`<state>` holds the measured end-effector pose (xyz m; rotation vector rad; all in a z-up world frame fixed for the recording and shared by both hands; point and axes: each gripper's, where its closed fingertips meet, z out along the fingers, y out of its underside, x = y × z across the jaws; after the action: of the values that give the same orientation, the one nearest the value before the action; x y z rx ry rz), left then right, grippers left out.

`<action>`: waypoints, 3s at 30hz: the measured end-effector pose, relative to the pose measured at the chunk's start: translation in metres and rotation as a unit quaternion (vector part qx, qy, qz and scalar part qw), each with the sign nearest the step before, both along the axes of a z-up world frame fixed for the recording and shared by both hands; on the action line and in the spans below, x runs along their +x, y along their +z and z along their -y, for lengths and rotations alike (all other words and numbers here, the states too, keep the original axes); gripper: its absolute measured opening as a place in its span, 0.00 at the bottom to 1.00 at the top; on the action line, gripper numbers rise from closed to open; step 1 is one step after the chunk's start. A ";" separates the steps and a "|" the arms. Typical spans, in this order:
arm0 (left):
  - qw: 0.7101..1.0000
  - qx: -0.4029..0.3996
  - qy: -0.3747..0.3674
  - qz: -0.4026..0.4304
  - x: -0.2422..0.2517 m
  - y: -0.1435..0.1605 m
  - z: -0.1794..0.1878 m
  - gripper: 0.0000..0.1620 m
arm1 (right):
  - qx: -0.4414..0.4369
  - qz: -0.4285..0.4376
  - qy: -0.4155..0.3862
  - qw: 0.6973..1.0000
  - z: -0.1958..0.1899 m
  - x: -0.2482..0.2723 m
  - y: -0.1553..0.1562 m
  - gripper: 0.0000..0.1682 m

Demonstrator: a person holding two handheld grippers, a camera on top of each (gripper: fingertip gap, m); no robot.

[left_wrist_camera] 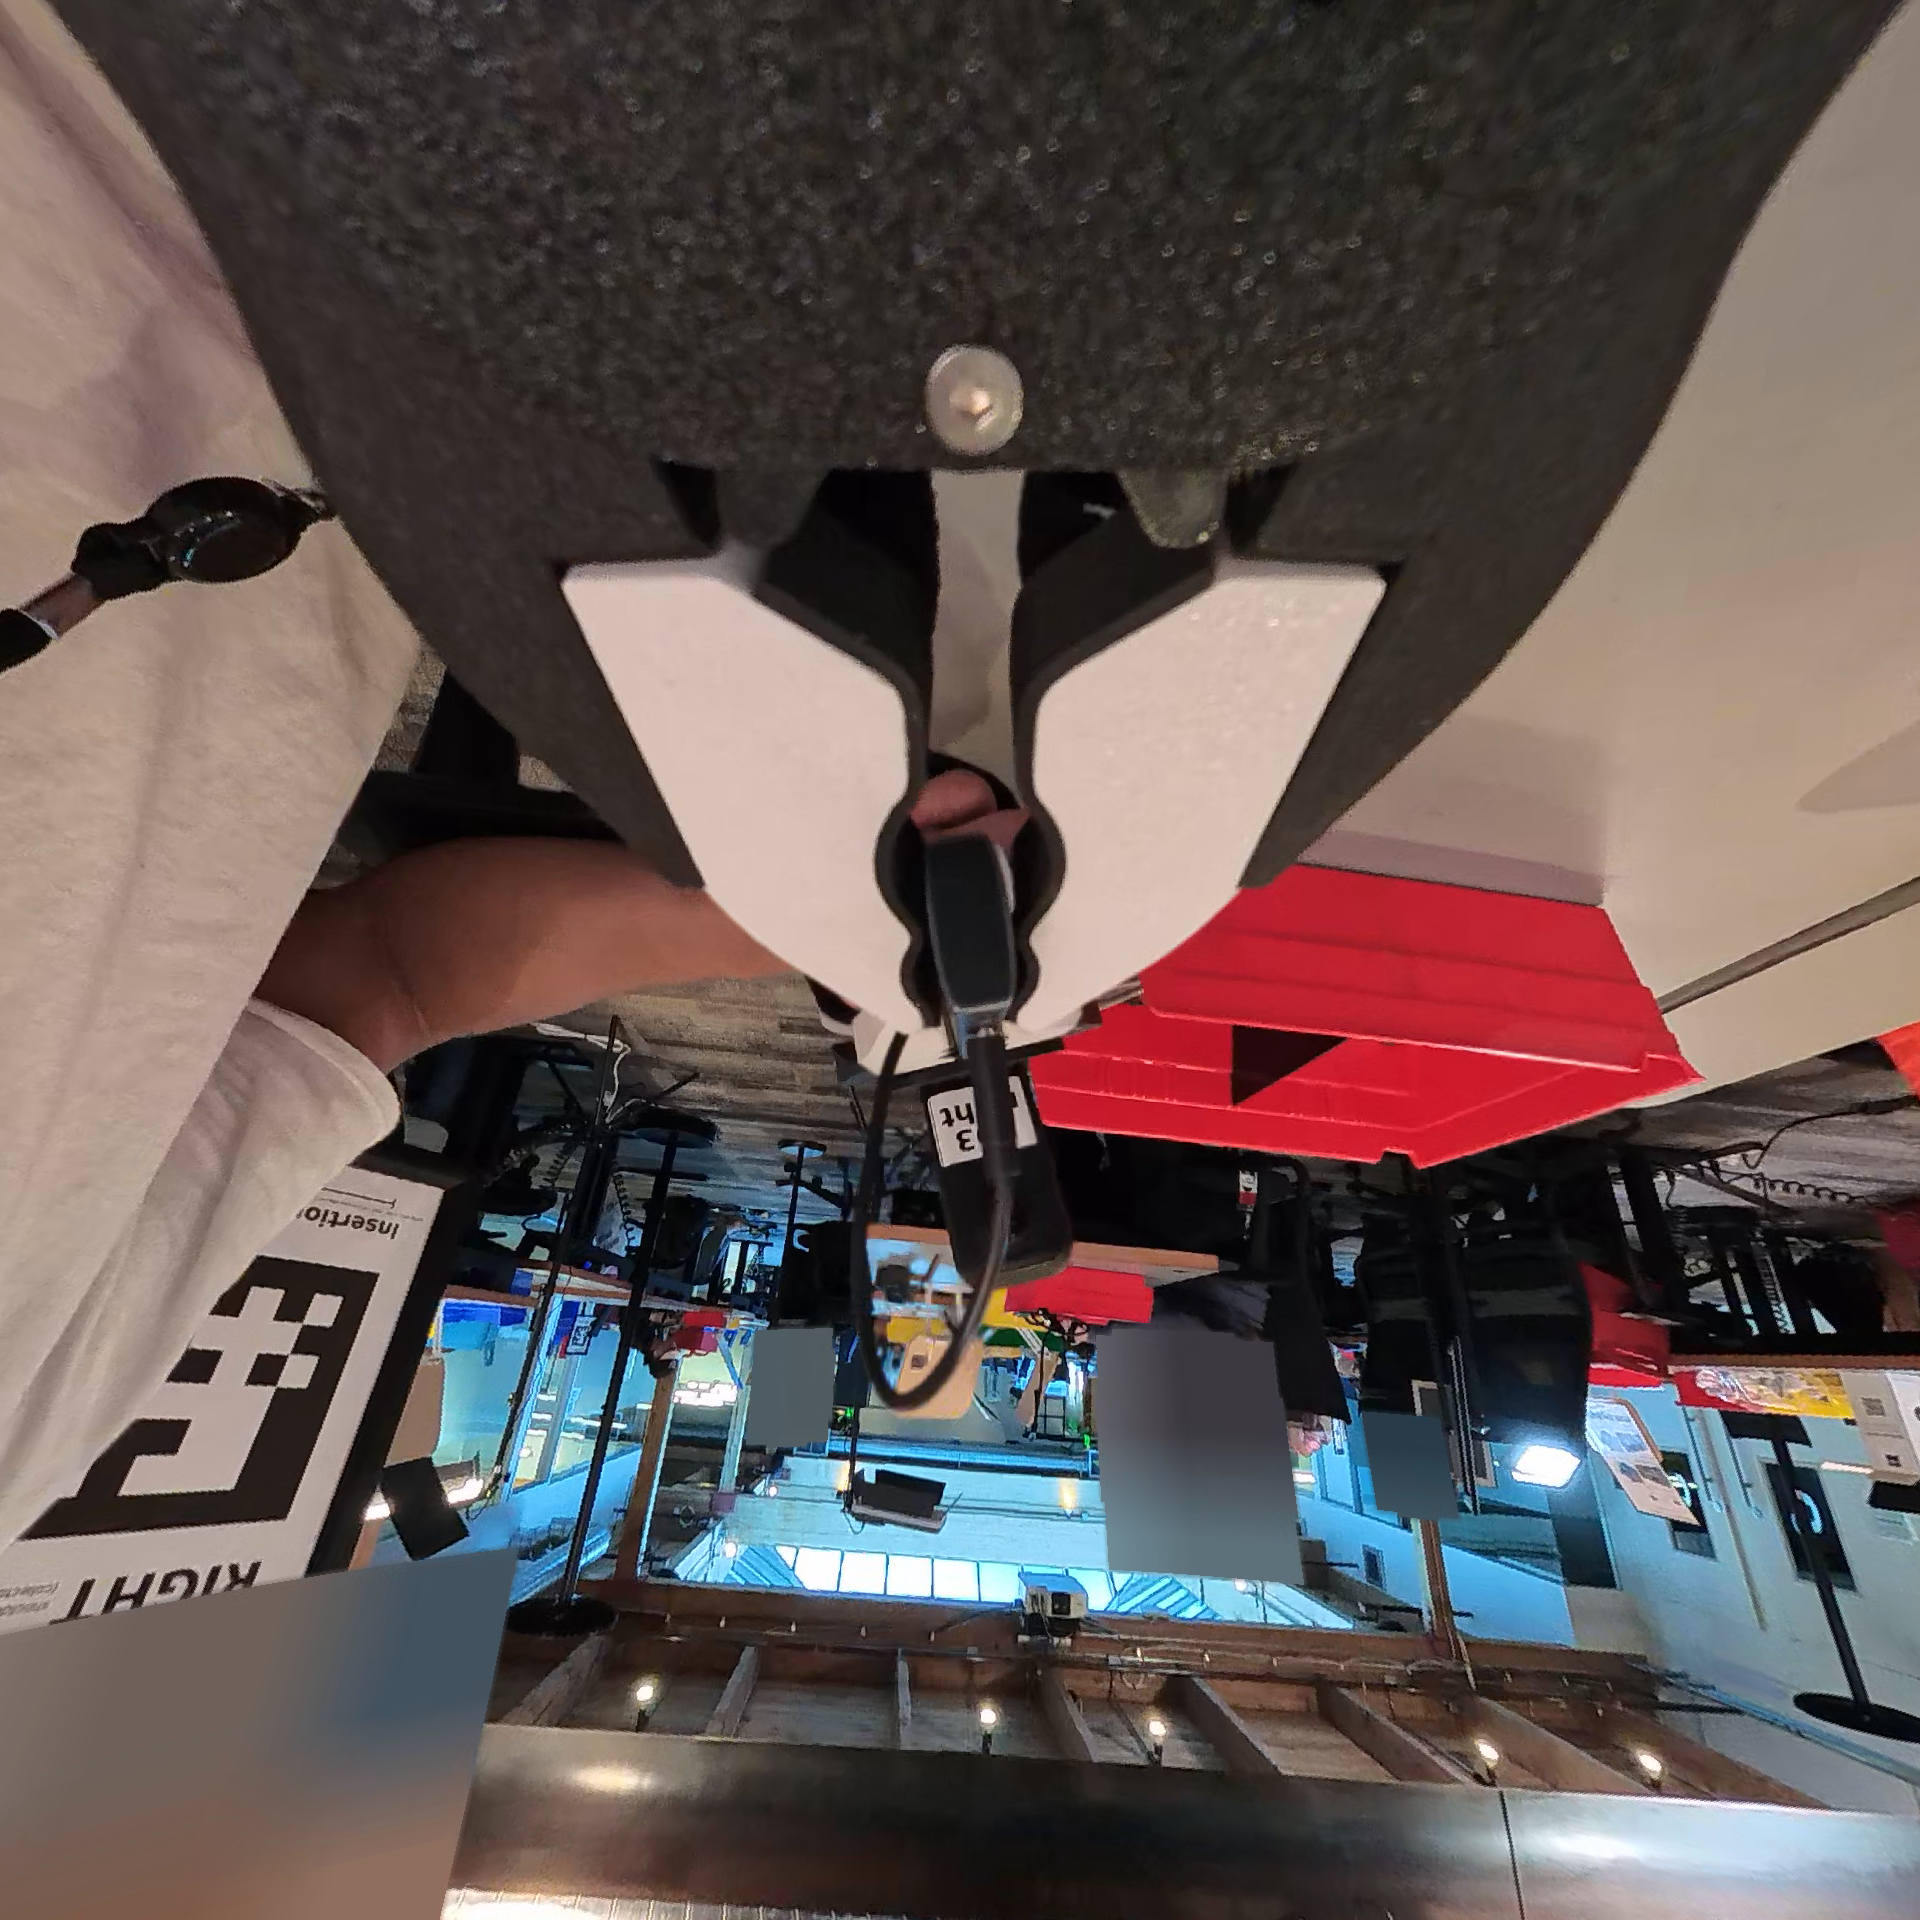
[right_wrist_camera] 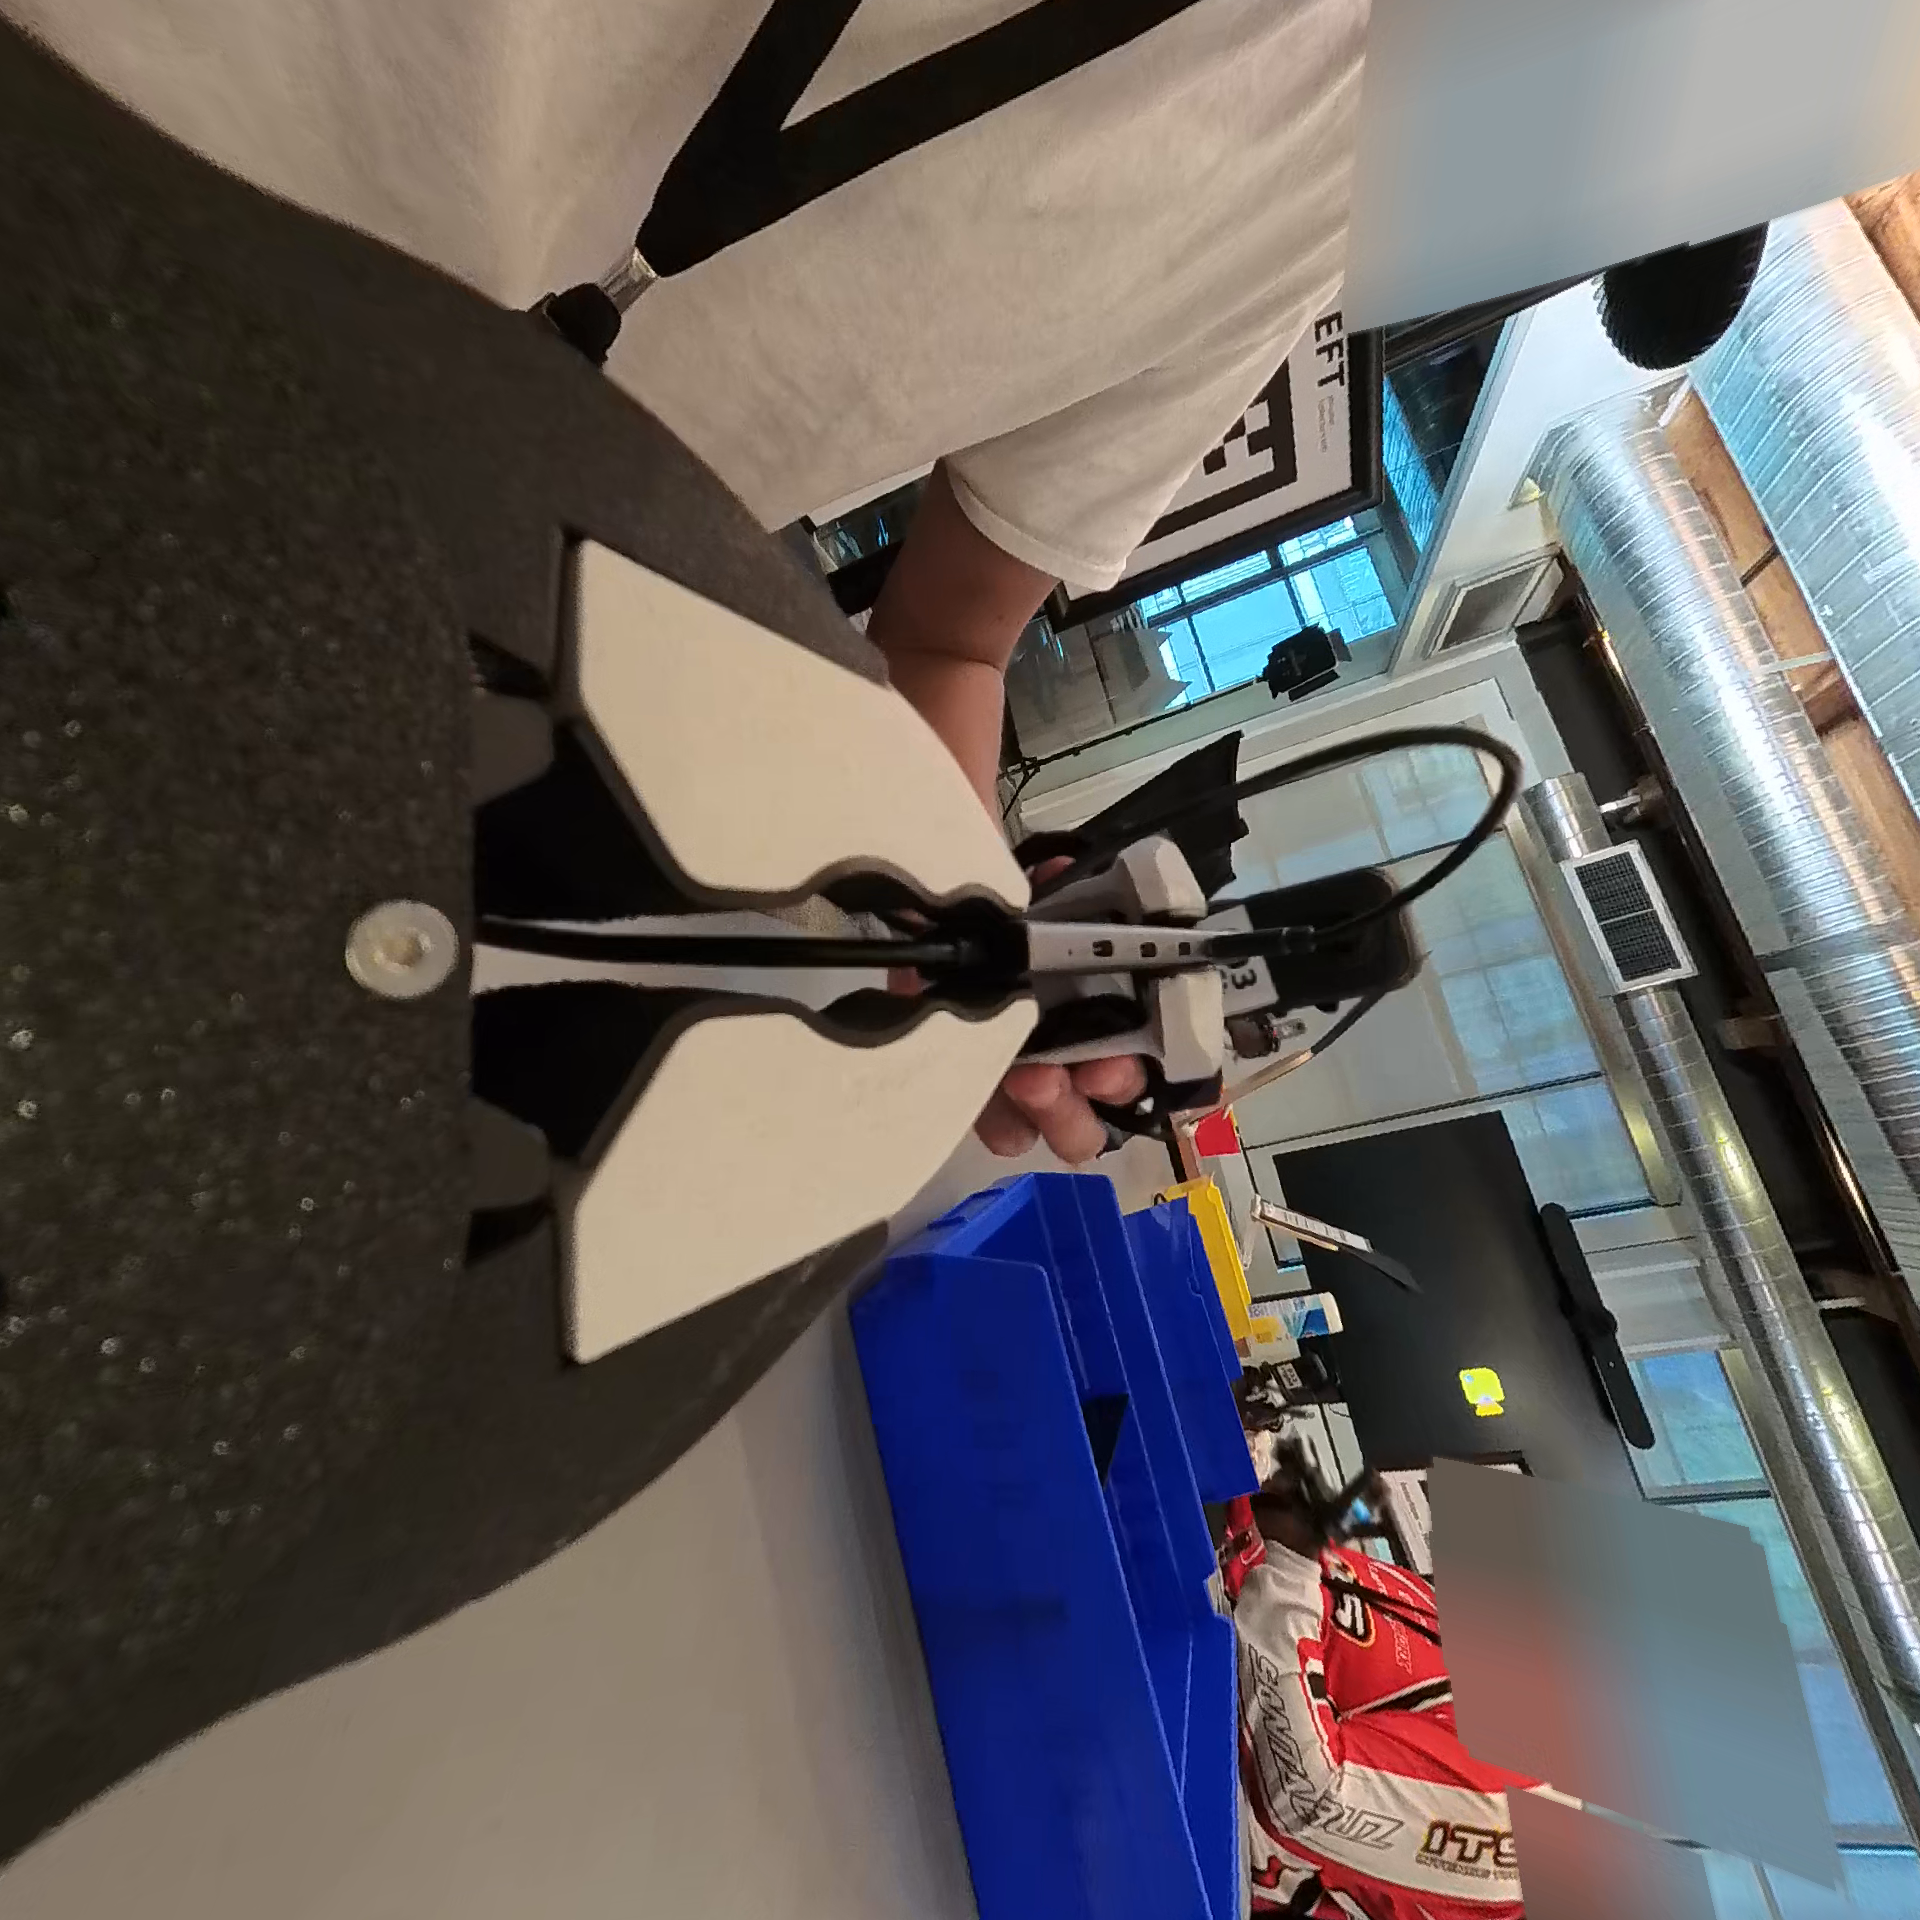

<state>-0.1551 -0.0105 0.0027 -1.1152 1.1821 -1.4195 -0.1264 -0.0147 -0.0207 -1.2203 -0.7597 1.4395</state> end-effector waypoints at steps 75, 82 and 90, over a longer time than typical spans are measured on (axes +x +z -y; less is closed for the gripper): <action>0.847 0.445 0.224 -0.186 0.006 -0.074 -0.043 0.06 | -0.111 0.254 -0.103 0.955 -0.031 -0.035 -0.045 0.06; 0.881 0.401 0.174 -0.181 0.008 -0.073 -0.030 0.07 | -0.114 0.242 -0.039 0.963 -0.021 -0.031 -0.045 0.06; 0.952 0.239 0.071 -0.176 0.010 -0.070 -0.010 0.06 | 0.044 0.274 -0.083 0.957 -0.014 -0.026 -0.040 0.08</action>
<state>-0.1451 -0.0009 -0.0678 -1.0983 1.5609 -0.7757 -0.1526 -0.0002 -0.0605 -1.5962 -1.0513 0.9210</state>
